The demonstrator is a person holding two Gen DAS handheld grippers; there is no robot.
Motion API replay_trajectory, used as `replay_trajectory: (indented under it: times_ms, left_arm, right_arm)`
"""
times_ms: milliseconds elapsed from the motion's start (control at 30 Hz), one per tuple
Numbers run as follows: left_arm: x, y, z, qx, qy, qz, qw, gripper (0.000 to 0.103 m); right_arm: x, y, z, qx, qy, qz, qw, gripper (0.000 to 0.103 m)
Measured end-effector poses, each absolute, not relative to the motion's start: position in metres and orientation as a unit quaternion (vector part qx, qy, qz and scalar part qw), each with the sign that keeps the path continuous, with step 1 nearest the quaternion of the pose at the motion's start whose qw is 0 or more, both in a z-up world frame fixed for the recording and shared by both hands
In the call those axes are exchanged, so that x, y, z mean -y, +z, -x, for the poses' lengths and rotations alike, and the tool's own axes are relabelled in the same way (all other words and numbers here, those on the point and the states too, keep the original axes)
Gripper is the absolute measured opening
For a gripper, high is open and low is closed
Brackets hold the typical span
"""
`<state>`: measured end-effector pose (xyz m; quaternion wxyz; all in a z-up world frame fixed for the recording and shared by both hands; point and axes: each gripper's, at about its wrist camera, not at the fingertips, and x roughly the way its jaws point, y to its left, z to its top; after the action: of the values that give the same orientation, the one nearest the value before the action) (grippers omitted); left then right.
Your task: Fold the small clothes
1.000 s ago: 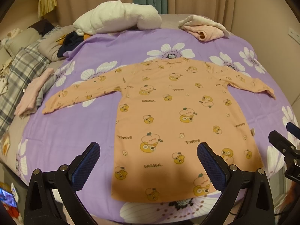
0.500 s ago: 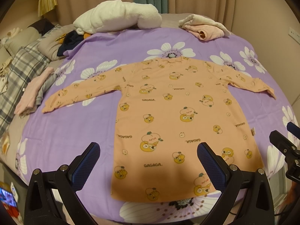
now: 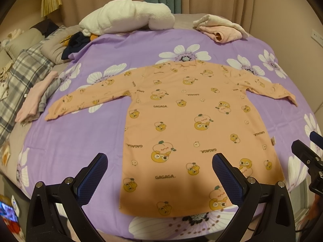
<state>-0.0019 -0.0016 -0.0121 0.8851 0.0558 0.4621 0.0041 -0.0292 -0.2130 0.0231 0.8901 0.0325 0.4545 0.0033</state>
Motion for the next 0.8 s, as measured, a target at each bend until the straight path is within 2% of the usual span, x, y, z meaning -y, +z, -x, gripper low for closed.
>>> replay_trajectory:
  times_ms: [800]
  left_arm:
    - [0.0001, -0.0199, -0.0008, -0.457, 0.007, -0.051, 0.888, 0.102]
  right_arm:
    - [0.2141, 0.0179, 0.0296, -0.459, 0.004, -0.048, 0.887, 0.103]
